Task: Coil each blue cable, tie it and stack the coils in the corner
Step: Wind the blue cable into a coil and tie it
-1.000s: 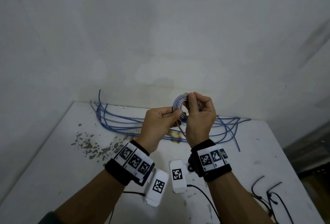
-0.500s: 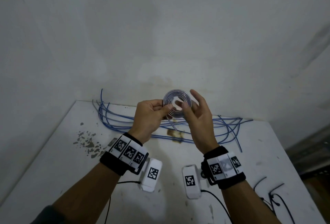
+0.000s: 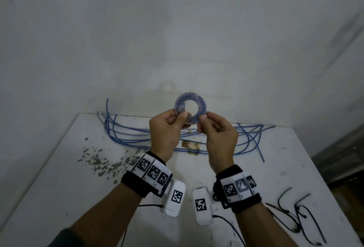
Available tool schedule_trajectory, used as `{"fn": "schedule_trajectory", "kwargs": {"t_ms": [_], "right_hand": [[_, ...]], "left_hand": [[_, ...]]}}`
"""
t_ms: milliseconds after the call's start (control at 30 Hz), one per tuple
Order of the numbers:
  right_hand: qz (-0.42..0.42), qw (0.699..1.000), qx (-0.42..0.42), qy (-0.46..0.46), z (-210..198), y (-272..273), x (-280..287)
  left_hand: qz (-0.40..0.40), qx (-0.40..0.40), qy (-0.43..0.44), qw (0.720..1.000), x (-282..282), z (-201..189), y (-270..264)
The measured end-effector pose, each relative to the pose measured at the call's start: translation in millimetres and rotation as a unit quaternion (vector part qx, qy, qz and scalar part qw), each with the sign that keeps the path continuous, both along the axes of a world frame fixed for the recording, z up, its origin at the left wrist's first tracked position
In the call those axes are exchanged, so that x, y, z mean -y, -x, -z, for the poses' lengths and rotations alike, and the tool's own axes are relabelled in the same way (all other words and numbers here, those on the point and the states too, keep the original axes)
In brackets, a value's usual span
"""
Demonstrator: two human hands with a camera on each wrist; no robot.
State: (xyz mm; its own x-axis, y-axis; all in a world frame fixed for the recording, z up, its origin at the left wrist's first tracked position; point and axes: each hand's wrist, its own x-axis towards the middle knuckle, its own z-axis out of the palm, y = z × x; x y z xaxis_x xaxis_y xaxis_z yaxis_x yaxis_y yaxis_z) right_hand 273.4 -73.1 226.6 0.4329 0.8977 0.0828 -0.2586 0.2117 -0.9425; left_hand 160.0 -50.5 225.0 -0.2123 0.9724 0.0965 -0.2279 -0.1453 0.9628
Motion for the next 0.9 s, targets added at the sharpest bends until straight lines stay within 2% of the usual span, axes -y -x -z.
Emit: {"fn": "schedule_trajectory", "kwargs": {"t_ms": [67, 133, 267, 367, 467, 533, 633, 767, 900], "right_hand": [[0.049, 0.996, -0.070, 0.003, -1.1, 8.5, -0.8], [0.064, 0.992, -0.110, 0.013, -3.8, 11.6, -2.0], [0.012, 0.998, -0.062, 0.017, -8.4, 10.5, -4.2], [-0.047, 0.999, 0.003, -0.003, -8.3, 4.7, -8.5], [-0.108, 0.992, 0.066, 0.019, -7.6, -2.6, -14.2], [-0.150, 0.984, 0.078, 0.047, -7.6, -5.7, -16.3], [-0.199, 0.971, 0.084, 0.102, -3.8, -8.3, -16.0], [-0.187, 0.968, 0.066, 0.155, 7.4, -5.3, -15.0], [-0.171, 0.964, 0.048, 0.197, 18.3, -1.0, -16.7]], "left_hand": [[0.025, 0.021, 0.003, 0.999, 1.3, -3.6, -3.0], [0.063, 0.044, 0.016, 0.997, 1.9, -6.4, -1.5], [0.133, 0.075, 0.056, 0.987, -6.3, -14.5, 17.4], [0.148, 0.026, 0.071, 0.986, -14.6, -20.6, 32.6], [0.144, -0.065, 0.104, 0.982, -19.8, -18.3, 43.1], [0.132, -0.103, 0.133, 0.977, -19.0, -11.3, 46.7], [0.107, -0.112, 0.161, 0.975, -11.6, 1.9, 46.3], [0.110, -0.129, 0.166, 0.971, -6.2, 14.0, 45.9], [0.159, -0.134, 0.192, 0.959, -5.9, 22.0, 50.0]]}}
